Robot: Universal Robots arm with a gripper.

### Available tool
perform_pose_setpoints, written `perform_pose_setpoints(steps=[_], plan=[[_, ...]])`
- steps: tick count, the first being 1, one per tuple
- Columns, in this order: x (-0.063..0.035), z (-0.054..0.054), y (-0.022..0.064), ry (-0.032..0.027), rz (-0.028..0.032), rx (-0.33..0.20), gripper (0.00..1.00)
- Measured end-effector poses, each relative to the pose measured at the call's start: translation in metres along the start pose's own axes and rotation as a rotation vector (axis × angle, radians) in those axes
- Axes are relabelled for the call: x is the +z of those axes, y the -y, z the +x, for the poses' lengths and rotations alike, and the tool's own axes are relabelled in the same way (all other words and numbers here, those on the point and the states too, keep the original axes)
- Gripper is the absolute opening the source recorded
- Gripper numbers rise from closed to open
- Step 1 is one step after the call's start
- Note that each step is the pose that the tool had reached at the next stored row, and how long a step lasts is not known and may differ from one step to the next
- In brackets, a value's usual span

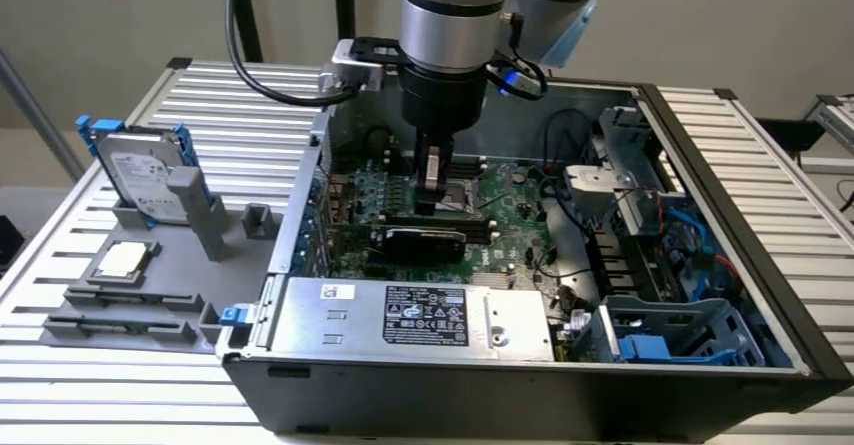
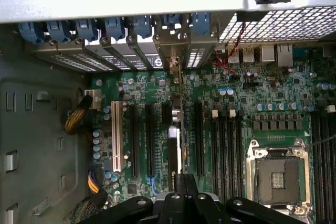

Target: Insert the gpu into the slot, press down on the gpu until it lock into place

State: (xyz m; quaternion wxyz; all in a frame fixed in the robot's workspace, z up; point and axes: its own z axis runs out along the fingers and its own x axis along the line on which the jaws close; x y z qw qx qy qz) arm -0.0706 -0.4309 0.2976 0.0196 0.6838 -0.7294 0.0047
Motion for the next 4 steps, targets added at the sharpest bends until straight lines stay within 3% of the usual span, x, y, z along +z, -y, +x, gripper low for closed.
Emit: perform_pose_setpoints(steps=[4], plan=[[-0.0001,0.0,-0.0001,-0.0002,-0.0001,0.0,0.11]])
